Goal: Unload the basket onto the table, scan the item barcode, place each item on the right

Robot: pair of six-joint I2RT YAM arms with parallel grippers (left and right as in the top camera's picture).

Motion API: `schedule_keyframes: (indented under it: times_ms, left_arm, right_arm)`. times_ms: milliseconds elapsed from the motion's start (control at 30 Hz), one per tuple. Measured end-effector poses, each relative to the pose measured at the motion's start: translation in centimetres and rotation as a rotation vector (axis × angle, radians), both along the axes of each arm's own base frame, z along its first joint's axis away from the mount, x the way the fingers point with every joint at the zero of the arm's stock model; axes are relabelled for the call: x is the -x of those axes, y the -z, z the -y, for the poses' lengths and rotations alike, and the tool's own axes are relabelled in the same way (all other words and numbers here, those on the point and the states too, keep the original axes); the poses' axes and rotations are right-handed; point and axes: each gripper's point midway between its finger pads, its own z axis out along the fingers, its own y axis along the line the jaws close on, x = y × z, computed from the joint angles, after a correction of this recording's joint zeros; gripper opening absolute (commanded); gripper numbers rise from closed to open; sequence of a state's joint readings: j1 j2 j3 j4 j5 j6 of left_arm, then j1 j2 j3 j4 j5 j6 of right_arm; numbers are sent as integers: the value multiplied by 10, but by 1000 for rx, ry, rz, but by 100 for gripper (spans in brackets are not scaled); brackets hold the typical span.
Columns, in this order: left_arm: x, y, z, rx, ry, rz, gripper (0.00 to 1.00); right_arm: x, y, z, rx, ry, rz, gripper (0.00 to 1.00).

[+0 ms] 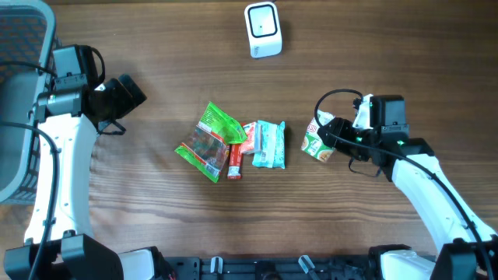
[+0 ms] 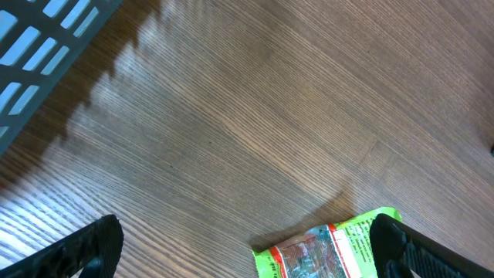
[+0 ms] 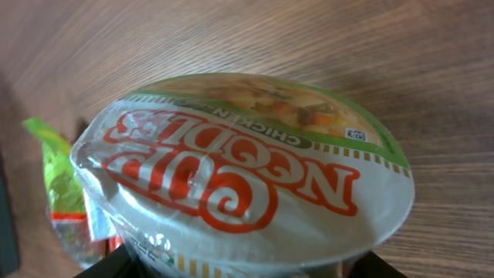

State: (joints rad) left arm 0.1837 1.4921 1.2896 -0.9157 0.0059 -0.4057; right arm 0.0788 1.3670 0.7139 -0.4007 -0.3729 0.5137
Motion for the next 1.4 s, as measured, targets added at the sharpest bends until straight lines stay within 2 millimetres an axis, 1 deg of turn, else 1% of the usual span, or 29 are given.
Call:
schedule_keyframes:
  times_ms: [67,100,167,267,333,367,433,533,633,700,733,767,833,900,967,1033,1067,1100,1167,1233,1267,1333,1400]
  left_arm:
    - [0,0,0,0,0,0,100]
    - [0,0,0,0,0,0,100]
    - [0,0,0,0,0,0,100]
    - [0,0,0,0,0,0,100]
    - [0,0,0,0,0,0,100]
    - [0,0,0,0,0,0,100]
    - [0,0,0,0,0,0,100]
    - [0,0,0,0,0,0,100]
    - [0,0,0,0,0,0,100]
    - [0,0,0,0,0,0,100]
    - [0,0,0,0,0,0,100]
    - [0,0,0,0,0,0,100]
    - [0,0,0,0,0,0,100]
    - [0,0,0,0,0,0,100]
    - [0,0,0,0,0,0,100]
    - [0,0,0,0,0,0,100]
    - [0,0,0,0,0,0,100]
    - [0,0,0,0,0,0,100]
    - [0,0,0,0,0,0,100]
    - [0,0,0,0,0,0,100]
    - [0,0,0,0,0,0,100]
    - [0,0,0,0,0,0,100]
    - [0,0,0,0,0,0,100]
  right_arm:
    - [4,19,3,0,34,-22,70]
    - [6,26,3,0,37,-32,73]
    - [4,27,3,0,37,-16,76]
    - [4,27,4,5,40,-15,76]
    - [0,29,6,17,48,-5,81]
    - [-1,30,6,17,48,-3,82]
    - [-3,38,7,23,50,-15,82]
    - [-6,52,5,21,41,-34,73]
    - [-6,52,4,28,21,-26,72]
    - [-6,52,4,29,18,-25,68]
    - [-6,52,4,31,15,-23,64]
    - [-6,52,4,31,15,-23,62]
    - [-6,52,4,34,10,-21,62]
    - [-5,50,3,34,-15,-10,74]
    - [-6,40,-1,21,-40,27,79]
    - [-10,20,-5,-3,-55,90,85]
    - [-11,13,-7,-7,-64,113,89]
    - [-11,9,-8,-9,-74,128,89]
    - [-11,8,-8,-9,-81,133,90]
    - [-11,8,-9,-12,-84,133,95]
    - [-11,8,-9,-11,-85,134,100]
    - [-11,10,-5,11,-78,130,100]
    - [-18,8,-1,36,-61,161,100]
